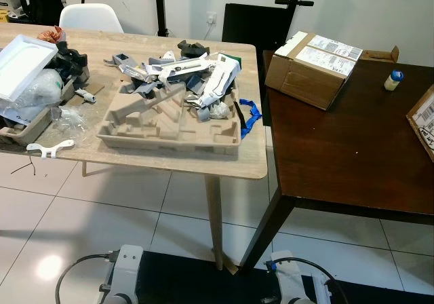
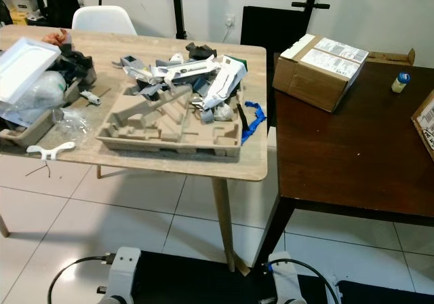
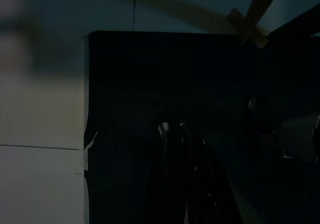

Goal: Picking trash to rubbish bin

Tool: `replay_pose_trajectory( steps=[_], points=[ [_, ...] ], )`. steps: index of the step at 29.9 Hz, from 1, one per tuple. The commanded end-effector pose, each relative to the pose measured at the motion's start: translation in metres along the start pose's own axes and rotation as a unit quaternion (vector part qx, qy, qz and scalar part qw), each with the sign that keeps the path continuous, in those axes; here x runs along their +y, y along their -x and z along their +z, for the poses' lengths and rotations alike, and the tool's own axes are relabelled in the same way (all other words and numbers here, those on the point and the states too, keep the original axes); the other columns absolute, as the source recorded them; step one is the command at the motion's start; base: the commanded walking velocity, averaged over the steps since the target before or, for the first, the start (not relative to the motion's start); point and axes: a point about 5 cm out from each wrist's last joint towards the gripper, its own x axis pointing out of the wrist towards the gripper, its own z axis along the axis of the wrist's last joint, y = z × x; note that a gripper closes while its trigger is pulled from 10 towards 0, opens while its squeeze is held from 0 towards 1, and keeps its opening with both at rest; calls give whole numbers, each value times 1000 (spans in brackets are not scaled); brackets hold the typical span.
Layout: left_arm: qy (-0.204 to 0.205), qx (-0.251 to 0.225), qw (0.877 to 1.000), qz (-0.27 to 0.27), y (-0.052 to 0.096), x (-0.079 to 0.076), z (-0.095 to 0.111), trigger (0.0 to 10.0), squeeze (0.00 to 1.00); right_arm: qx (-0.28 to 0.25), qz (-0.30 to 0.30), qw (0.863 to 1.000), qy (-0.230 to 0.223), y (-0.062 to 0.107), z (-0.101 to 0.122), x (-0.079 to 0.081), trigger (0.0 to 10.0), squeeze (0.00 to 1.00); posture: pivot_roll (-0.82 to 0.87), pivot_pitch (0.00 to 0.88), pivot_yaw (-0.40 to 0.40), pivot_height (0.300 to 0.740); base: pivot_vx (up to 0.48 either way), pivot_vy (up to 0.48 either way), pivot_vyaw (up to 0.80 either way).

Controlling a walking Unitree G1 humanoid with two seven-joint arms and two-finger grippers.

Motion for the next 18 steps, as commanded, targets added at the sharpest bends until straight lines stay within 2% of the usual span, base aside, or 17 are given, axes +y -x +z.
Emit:
replay_pose_trajectory(
  steps=[1, 14, 18],
  points=[
    [1, 14, 1000, 7, 3, 4, -9, 10000, 0, 17, 5, 1000, 5, 1, -8, 0, 10000, 0, -21, 75, -29, 740, 0, 0, 0],
    [2, 25, 1000, 8, 4, 2, -15, 10000, 0, 31, 5, 1000, 1, 2, -15, 1, 10000, 0, -18, 64, -28, 740, 0, 0, 0],
    [0, 27, 1000, 5, 4, 1, -17, 10000, 0, 35, 6, 999, -7, 3, -18, 2, 10000, 0, -16, 63, -27, 740, 0, 0, -622]
  ],
)
